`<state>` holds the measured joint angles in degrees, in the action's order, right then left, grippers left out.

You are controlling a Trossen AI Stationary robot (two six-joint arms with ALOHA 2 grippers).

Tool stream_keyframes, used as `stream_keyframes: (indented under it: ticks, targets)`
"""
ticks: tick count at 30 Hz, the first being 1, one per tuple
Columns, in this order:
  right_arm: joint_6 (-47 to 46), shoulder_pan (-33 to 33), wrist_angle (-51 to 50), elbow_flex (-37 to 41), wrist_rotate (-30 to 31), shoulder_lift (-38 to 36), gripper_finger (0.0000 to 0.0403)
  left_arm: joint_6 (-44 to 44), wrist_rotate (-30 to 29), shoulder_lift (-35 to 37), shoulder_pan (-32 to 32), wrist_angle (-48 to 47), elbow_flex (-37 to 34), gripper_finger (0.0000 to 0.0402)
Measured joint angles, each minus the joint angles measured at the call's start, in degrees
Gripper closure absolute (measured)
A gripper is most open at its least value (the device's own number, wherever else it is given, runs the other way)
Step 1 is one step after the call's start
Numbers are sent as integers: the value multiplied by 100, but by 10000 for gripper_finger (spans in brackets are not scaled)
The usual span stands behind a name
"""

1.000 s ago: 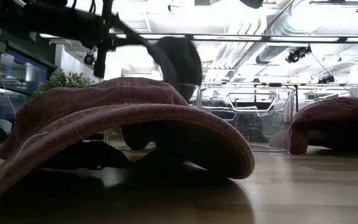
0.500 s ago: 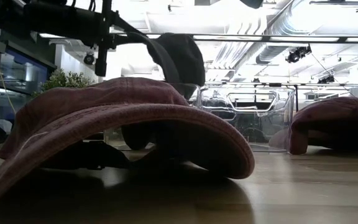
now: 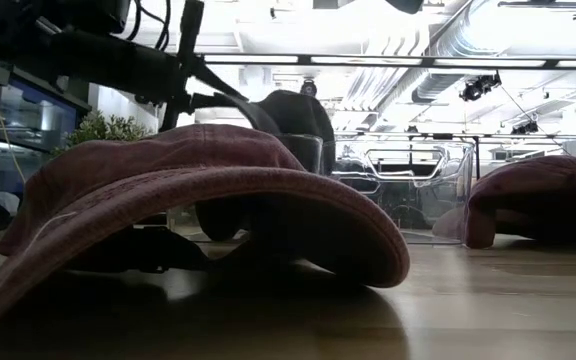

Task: Pick & Place hat
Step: Put the black cap into the left transparent bin

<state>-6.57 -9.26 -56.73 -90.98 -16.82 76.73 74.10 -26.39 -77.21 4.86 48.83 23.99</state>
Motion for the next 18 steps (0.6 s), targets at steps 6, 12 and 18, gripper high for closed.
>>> stream_keyframes:
  ticks: [6,12,18]
  targets:
    - [0,0,-2,-2,0,0,274,146,86,11,-2,-451,2,399]
    - [-1,0,-2,-2,1,0,274,-223,157,11,0,-619,-2,337]
    - [-2,0,-2,-2,0,0,274,-467,224,13,0,-606,-2,223]
